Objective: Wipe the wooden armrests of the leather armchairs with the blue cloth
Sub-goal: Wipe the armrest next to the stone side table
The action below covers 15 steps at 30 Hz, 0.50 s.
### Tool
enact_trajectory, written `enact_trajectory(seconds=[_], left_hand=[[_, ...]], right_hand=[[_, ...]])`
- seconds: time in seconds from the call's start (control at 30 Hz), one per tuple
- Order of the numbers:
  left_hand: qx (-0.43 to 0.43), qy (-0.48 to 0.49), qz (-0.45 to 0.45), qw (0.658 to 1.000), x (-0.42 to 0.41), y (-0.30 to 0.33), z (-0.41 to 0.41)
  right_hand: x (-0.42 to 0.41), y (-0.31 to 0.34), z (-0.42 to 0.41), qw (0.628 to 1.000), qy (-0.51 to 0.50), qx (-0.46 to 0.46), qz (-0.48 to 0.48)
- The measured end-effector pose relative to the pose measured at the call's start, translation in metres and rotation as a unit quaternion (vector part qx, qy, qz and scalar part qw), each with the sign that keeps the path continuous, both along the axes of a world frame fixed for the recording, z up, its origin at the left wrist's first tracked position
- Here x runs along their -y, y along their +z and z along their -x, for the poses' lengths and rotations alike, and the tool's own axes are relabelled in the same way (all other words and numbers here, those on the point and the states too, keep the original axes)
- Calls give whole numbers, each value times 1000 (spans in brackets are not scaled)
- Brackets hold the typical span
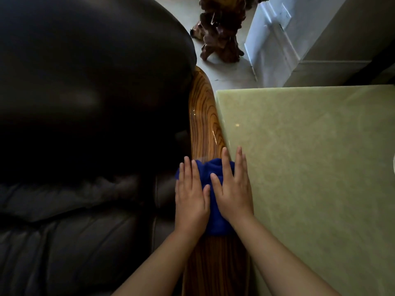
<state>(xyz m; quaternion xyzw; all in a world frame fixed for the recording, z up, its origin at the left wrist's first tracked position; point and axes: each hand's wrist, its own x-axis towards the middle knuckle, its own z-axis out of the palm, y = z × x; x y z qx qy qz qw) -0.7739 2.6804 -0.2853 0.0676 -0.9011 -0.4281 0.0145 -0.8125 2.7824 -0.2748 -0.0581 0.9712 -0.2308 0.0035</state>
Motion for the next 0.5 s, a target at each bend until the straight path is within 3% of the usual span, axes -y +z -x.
enact_trajectory(seconds=[0.2,0.5], left_hand=[[-3,-138,66,988,10,-4,-25],[1,-112,77,991,6,-3,7]], right_hand=[[-13,-3,-39,998,64,-21,-2],[-9,-5,-10,998,67,4,12]])
